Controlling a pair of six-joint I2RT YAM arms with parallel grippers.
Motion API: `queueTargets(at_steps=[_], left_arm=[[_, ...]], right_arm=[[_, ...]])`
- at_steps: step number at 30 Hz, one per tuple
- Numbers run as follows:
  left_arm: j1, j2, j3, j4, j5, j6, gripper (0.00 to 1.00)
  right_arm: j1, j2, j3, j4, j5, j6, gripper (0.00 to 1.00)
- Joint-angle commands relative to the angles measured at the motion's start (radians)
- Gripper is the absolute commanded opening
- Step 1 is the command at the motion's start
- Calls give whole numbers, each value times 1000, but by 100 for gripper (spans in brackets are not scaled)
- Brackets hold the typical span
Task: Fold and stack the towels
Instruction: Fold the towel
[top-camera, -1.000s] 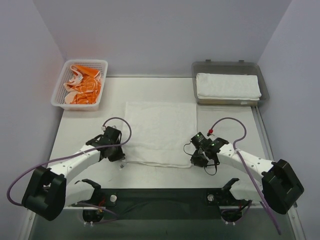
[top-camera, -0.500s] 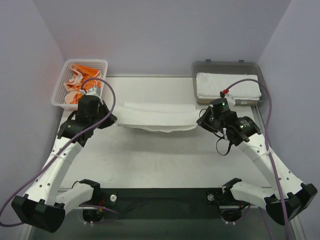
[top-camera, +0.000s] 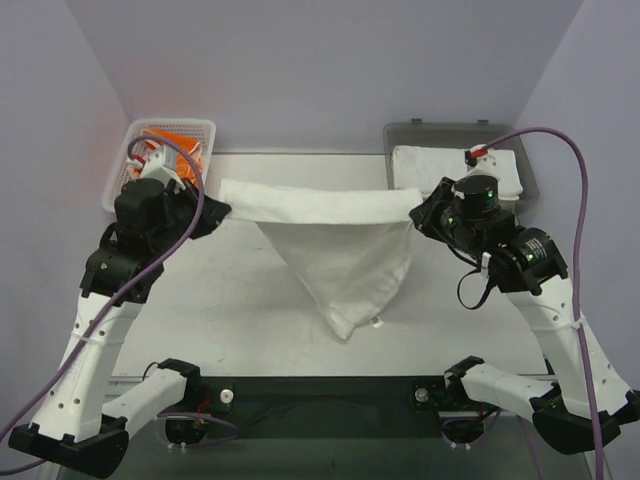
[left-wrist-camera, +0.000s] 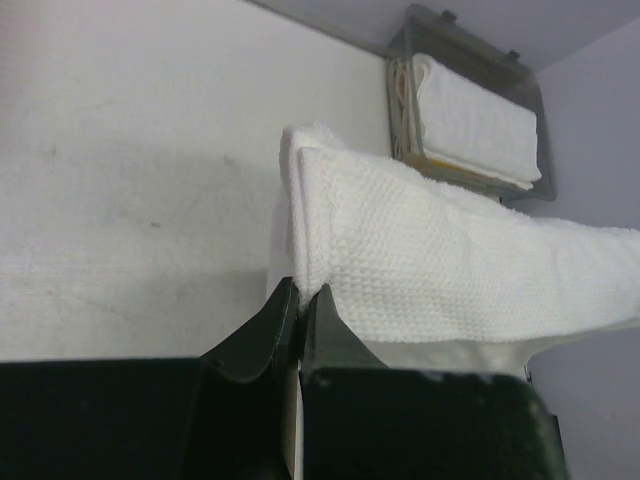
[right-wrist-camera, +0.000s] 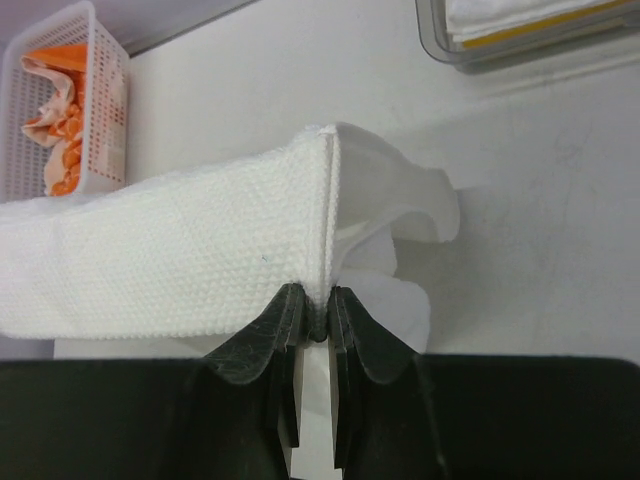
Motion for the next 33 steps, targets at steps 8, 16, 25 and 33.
queueTargets(at_steps=[8, 16, 25, 33], left_arm=[[-29, -40, -551, 208, 151, -199, 0], [9, 222, -319, 236, 135, -67, 0], [92, 595, 179, 213, 106, 15, 0], [92, 608, 273, 264, 98, 82, 0]], right_arm=[[-15, -10, -309, -27, 12, 30, 0], [-67, 112, -326, 22, -54, 4, 0], [-104, 197, -287, 94, -103, 21, 0], [-108, 125, -380, 188, -108, 44, 0]])
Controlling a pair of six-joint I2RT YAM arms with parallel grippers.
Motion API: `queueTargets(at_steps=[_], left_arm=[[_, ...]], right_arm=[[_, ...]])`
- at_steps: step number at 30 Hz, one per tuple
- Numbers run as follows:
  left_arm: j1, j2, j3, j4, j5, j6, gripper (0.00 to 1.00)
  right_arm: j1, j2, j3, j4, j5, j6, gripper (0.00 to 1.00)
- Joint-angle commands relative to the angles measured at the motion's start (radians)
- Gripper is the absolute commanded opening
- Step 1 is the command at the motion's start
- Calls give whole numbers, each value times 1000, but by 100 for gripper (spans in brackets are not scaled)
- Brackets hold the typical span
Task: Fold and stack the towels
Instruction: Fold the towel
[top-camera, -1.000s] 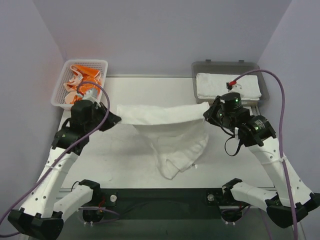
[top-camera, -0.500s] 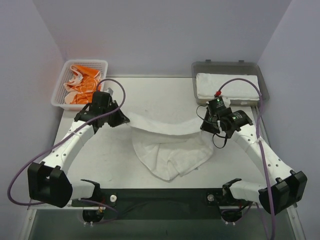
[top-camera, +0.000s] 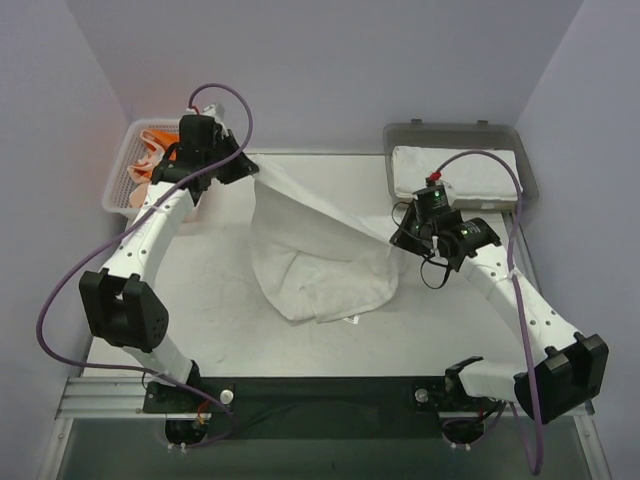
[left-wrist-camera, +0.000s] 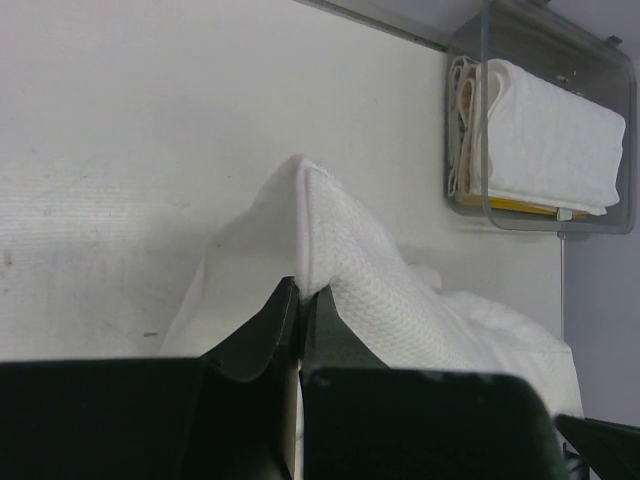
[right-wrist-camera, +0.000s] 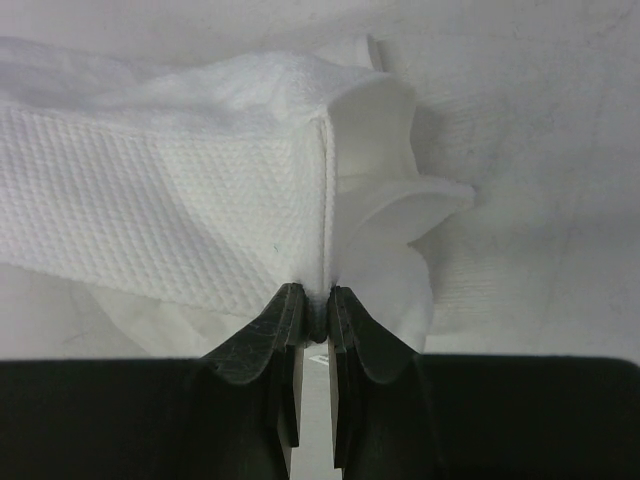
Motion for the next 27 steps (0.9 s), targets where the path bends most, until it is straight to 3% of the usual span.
queueTargets(at_steps=[1, 6, 13, 21, 27], left_arm=[[10, -42, 20, 80, -3, 37, 0], [-84, -219, -260, 169, 25, -88, 0], [-311, -446, -745, 292, -62, -257, 0], [-508, -442, -904, 419, -99, -401, 0], [-519, -390, -917, 427, -110, -420, 1]], right_arm=[[-15, -51, -52, 13, 11, 18, 0], [-15, -79, -177, 51, -38, 65, 0], [-26, -117, -315, 105, -75, 84, 0], [-26, -93, -381, 159, -106, 89, 0], [-26, -42, -403, 175, -115, 69, 0]])
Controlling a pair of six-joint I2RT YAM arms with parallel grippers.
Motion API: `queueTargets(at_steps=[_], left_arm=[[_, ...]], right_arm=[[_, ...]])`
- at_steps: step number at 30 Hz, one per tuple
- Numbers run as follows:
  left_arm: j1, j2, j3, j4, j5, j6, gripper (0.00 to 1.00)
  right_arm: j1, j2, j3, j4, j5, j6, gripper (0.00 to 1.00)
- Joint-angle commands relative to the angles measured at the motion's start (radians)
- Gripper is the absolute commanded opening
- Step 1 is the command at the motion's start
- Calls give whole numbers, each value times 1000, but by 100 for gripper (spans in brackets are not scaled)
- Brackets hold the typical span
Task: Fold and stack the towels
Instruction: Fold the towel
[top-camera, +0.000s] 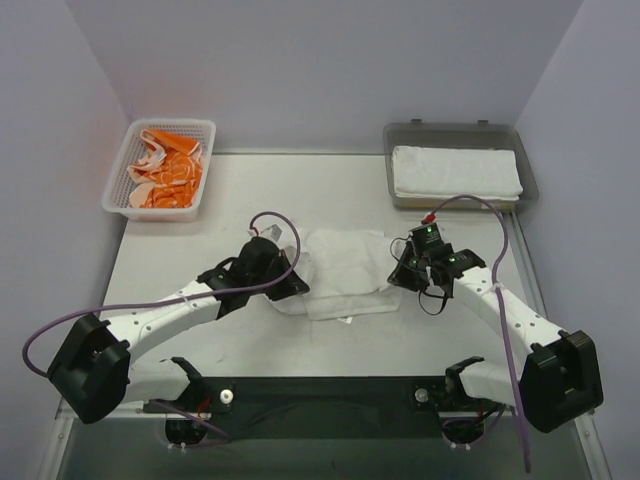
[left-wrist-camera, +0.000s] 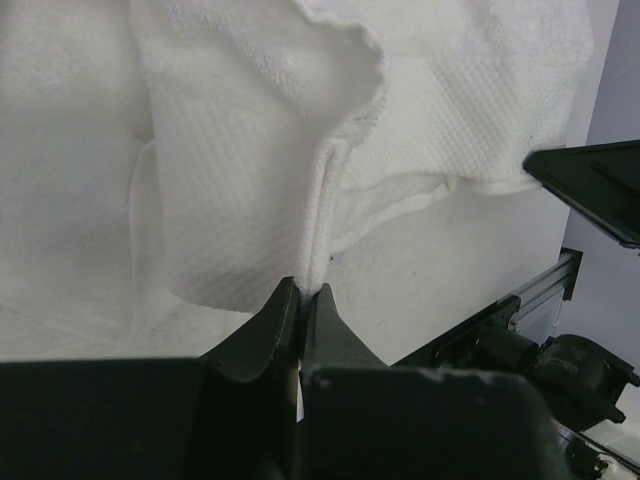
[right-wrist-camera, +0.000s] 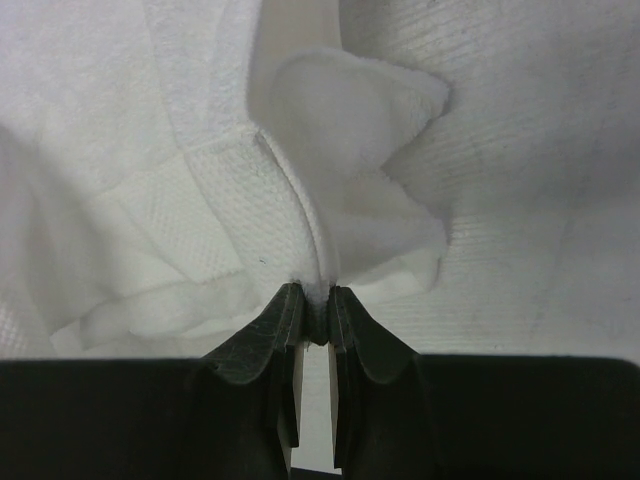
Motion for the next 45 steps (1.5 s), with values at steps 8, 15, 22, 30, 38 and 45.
queueTargets(at_steps=[8, 15, 22, 30, 38, 45], left_arm=[[-69, -51, 6, 93, -56, -72, 4], [104, -42, 360, 23, -58, 50, 0], [6, -123, 136, 255, -60, -134, 0], [-91, -107, -179, 299, -107, -225, 0], [-154, 42, -198, 283, -83, -228, 1], [-180, 88, -130, 95, -150, -193, 5]], right_arm=[[-6, 31, -38, 28, -14, -7, 0], [-9, 29, 8, 26, -16, -17, 0], [-11, 6, -23, 28, -19, -12, 0], [-17, -8, -61, 35, -28, -15, 0], [-18, -14, -77, 38, -31, -10, 0], [-21, -15, -86, 46, -37, -7, 0]])
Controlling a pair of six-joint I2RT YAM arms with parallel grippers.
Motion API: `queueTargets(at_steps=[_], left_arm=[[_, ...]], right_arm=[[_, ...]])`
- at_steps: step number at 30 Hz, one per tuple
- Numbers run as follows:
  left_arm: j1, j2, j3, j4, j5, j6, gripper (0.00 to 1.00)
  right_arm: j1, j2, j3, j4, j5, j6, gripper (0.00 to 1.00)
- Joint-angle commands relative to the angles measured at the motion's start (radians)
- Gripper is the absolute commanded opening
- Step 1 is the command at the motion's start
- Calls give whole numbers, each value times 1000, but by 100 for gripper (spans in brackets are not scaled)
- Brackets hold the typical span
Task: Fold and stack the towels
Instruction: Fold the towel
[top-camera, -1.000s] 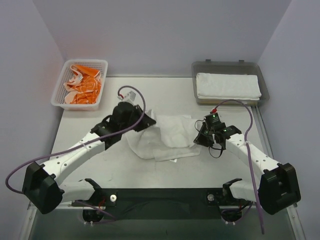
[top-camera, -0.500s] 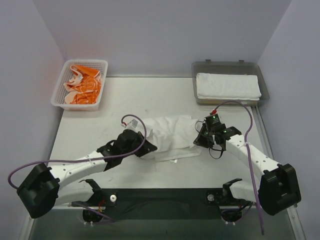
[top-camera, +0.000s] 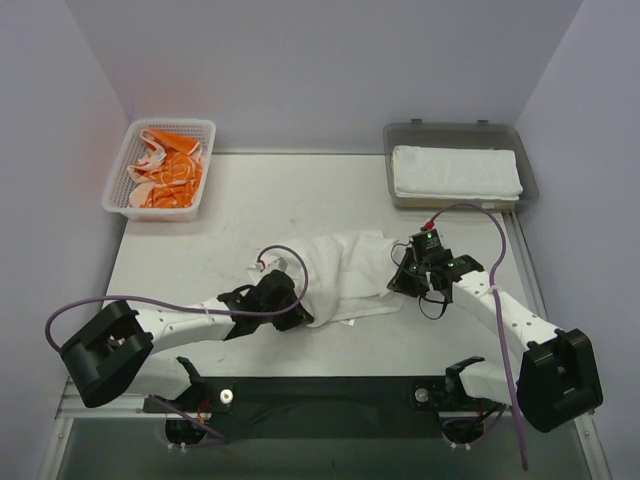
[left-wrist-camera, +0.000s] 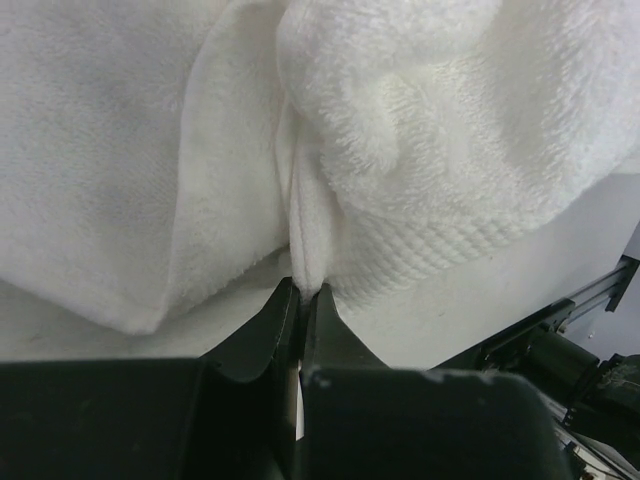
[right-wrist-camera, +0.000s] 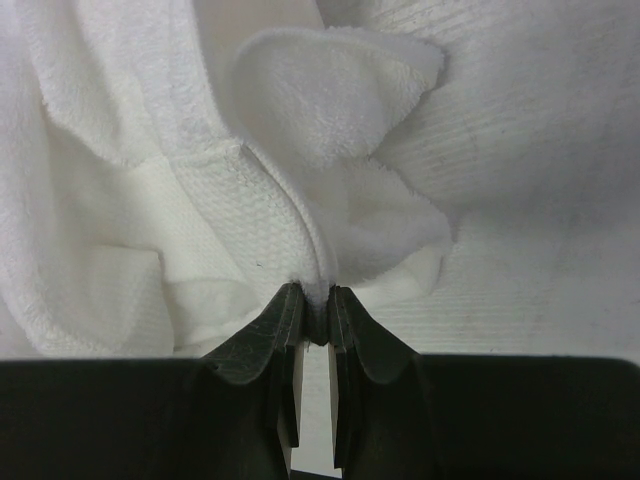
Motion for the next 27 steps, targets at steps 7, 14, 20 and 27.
queueTargets(at_steps=[7, 14, 20, 27], left_arm=[[-37, 24, 96, -85, -112, 91, 29], [-58, 93, 139, -105, -108, 108, 56], [-67, 136, 174, -124, -102, 122, 57], [-67, 181, 179, -125, -92, 117, 45]], right_arm=[[-11, -21, -25, 8, -22, 4, 0], [-14, -27, -31, 13, -29, 7, 0], [-18, -21, -39, 23, -41, 13, 0], [-19, -29, -45, 28, -48, 18, 0]])
